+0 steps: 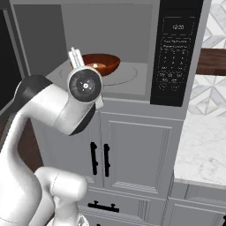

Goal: Open the microwave, place the bowl with waffle inside the microwave, then close the microwave door and turn it on.

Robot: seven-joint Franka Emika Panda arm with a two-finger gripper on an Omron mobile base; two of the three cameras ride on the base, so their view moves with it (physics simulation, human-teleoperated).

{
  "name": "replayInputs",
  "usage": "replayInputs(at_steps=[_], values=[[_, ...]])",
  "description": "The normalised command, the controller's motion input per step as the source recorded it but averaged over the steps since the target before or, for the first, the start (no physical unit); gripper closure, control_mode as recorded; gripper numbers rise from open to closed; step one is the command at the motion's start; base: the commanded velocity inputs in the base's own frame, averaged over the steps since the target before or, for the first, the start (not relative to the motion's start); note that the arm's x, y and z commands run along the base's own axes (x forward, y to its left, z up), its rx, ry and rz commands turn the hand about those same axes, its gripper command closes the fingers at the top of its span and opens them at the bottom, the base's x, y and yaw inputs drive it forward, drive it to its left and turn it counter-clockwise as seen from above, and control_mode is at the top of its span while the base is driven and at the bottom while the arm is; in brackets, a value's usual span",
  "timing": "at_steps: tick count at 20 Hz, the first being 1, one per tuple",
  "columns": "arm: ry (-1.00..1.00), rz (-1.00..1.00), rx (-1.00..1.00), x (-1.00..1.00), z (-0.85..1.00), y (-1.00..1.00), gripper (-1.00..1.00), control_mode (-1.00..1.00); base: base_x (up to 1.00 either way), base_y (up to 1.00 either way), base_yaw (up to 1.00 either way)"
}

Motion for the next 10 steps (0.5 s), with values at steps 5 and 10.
replayInputs(at_steps=[5,10], values=[[0.00,-0.02,-0.01,-1.00,0.00,0.00,1.00,-1.00,0.00,0.00,0.00],[-0.03,-0.02,0.00,-1.00,0.00,0.00,1.00,-1.00,0.00,0.00,0.00]])
